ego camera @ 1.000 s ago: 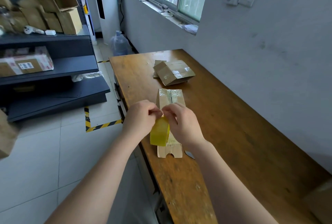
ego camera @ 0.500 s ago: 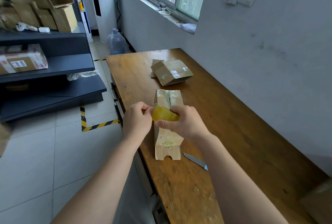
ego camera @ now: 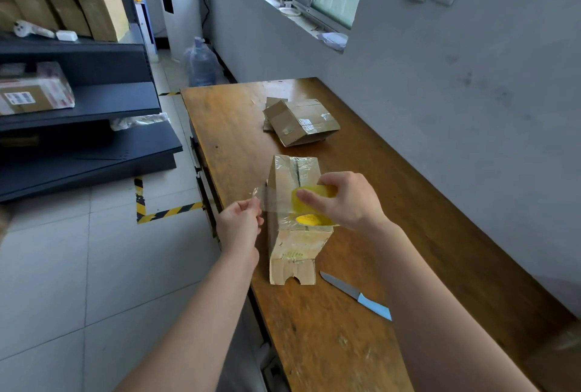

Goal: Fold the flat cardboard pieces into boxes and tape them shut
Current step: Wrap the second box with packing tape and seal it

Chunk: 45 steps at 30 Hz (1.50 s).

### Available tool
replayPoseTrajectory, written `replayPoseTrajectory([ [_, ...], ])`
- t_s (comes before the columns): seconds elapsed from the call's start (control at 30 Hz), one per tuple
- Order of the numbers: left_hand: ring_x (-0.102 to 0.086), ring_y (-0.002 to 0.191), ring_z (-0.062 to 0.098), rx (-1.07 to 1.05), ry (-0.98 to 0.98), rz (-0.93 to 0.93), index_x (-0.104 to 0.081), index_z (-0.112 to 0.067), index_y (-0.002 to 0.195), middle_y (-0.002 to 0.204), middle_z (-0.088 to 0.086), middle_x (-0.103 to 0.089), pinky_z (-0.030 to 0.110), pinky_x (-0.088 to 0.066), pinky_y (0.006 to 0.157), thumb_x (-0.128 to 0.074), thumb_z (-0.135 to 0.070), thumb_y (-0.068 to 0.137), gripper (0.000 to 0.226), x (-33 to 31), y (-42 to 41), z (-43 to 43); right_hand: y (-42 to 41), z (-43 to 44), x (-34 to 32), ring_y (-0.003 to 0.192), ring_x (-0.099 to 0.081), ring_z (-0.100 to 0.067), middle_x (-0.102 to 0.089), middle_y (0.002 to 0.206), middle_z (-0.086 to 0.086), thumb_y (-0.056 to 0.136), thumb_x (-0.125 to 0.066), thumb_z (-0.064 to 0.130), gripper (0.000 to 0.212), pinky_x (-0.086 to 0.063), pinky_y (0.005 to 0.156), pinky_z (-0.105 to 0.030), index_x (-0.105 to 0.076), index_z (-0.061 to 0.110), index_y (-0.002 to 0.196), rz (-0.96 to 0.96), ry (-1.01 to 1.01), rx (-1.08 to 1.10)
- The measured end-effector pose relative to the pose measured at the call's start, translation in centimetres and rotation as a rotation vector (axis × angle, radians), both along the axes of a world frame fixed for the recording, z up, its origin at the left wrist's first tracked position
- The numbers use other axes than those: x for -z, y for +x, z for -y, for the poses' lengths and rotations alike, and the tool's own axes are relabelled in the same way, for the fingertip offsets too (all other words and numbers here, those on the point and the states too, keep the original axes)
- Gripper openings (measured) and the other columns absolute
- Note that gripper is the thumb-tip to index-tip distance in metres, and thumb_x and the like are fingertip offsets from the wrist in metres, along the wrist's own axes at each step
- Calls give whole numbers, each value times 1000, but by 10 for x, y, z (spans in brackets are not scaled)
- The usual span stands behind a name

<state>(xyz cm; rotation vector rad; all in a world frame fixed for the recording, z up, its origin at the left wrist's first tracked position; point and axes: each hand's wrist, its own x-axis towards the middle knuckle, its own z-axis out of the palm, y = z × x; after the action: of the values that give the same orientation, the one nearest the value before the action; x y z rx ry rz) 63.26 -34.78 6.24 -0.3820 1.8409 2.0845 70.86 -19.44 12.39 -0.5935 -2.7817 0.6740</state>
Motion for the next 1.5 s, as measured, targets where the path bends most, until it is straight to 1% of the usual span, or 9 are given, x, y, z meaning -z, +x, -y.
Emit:
replayPoseTrajectory([
  [0.2,-56,62,12,-18,-26,118,-61,-18,77,77,-1,-65,25,-49,61,-66,-21,90,14,27,7,-11,-16,1,3,71,-60,-7,-64,80,14,80,-63,63,37,-55,61,-25,-72,30,94,58,173,-88],
  [0.4,-57,65,13,-47,-46,156,-60,-18,76,78,0,-65,25,-49,62,-65,-23,91,17,44,13,-14,-28,5,8,68,-53,-6,-61,79,14,80,-63,63,40,-36,53,-16,-73,29,99,122,297,-142],
  [0.67,-58,65,13,0,-86,169,-60,-17,76,79,1,-66,28,-50,66,-63,-22,93,17,52,9,-15,-35,9,7,75,-61,-11,-67,83,7,82,-61,60,42,-55,67,-28,-73,25,100,191,317,-135],
  [0.9,-56,66,15,47,-72,248,-63,-12,81,80,4,-65,25,-42,55,-62,-20,93,14,67,11,-16,-37,13,14,77,-61,-13,-67,83,5,82,-60,60,42,-54,70,-30,-72,23,99,241,315,-123],
  [1.1,-52,66,13,154,-129,274,-58,-18,81,79,2,-59,25,-38,51,-55,-23,97,17,72,7,-23,-40,16,17,79,-61,-15,-66,84,4,81,-63,58,41,-55,73,-34,-72,22,97,232,290,-115],
  [1.23,-51,70,13,255,-202,327,-52,-16,96,82,1,-53,27,-35,52,-48,-29,99,14,69,3,-24,-42,18,21,77,-62,-15,-66,83,2,81,-65,53,37,-58,67,-33,-72,19,94,208,242,-111],
  [1.33,-55,83,16,289,-204,358,-47,-12,113,91,4,-53,26,-43,59,-52,-26,98,22,65,-2,-20,-42,18,22,77,-62,-14,-66,82,3,81,-67,52,36,-58,66,-31,-73,18,93,195,224,-104],
  [1.4,-53,89,20,374,-309,279,-45,-11,118,104,9,-54,34,-47,70,-51,-18,97,23,64,-7,-18,-43,18,22,77,-62,-13,-66,82,3,81,-67,52,36,-58,67,-31,-73,18,93,190,216,-103],
  [1.5,-54,94,20,378,-528,-40,-49,-13,117,110,4,-54,30,-47,73,-51,-5,95,24,66,-4,-15,-42,19,23,77,-61,-13,-66,81,3,81,-67,52,36,-58,67,-30,-72,18,91,183,215,-97],
])
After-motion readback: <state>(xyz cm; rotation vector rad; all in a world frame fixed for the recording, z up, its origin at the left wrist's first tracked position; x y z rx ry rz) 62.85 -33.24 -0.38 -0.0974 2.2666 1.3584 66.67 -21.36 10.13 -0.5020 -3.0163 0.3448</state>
